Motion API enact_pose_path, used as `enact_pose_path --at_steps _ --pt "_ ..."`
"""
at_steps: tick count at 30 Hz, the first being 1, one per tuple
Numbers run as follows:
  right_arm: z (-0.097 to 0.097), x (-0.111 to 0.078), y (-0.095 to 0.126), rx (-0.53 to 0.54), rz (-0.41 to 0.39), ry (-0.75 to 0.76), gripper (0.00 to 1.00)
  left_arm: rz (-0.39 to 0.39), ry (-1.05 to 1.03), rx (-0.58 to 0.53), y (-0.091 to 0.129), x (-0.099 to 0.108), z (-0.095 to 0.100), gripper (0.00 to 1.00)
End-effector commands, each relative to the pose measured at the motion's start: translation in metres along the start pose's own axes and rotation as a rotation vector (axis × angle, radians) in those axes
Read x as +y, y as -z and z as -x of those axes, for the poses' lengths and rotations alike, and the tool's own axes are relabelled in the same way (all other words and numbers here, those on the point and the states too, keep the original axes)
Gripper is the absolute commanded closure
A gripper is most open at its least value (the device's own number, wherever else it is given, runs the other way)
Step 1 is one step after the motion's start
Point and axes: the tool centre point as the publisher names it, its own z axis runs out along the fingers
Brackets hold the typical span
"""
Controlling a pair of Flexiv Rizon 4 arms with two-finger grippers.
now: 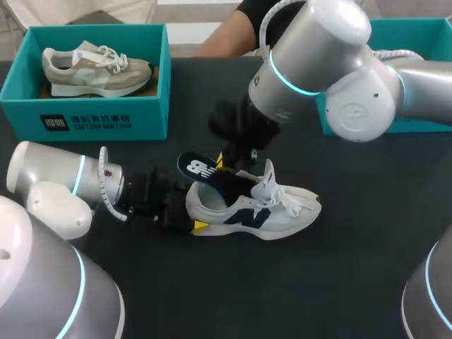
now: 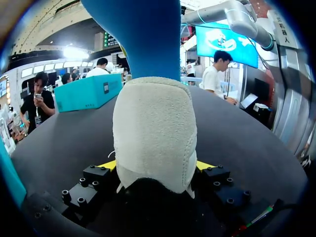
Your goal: Take the shoe out of the shoebox, open the shoe tongue, remove and reinsert the insole, then place the shoe into the shoebox
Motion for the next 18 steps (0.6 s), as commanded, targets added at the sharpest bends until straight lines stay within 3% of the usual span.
enact_pose_path --at_steps 1,2,3,4,6,7,12,18 --pt "0.0034 0.0023 -0.002 0.028 0.01 -0.002 0.56 -0.002 -0.001 -0.005 -0.0022 0.0034 -0.0033 1.0" --pt "0.0029 0.0023 -0.0026 0.051 0.01 -0.004 0.53 -0.002 -0.001 -0.005 -0.0022 0.0034 -0.0033 1.0" --pt "0.0028 0.0028 -0.0034 0.069 0.017 0.002 0.33 -0.002 -0.001 -0.005 -0.0022 0.0034 -0.0033 1.0" --pt "0.003 0.004 -0.0032 0.091 0.016 0.006 0.23 -0.002 -0.001 -0.005 -0.0022 0.0034 -0.0033 1.0" --pt "0.0047 0.0056 -0.0026 0.163 0.01 0.016 0.17 -0.002 -0.001 -0.005 -0.0022 0.0034 -0.0033 1.0" --pt "0.0055 0.0058 -0.0022 0.207 0.007 0.002 0.08 -0.002 -0.001 -0.005 -0.0022 0.0034 -0.0033 1.0" --pt "0.0061 0.0061 0.0009 0.348 0.054 -0.081 0.11 -0.002 -0.001 -0.005 -0.0022 0.0034 -0.0033 1.0" --pt "0.0022 0.0063 0.0004 0.415 0.129 -0.17 0.22 -0.002 -0.001 -0.005 -0.0022 0.0034 -0.0033 1.0"
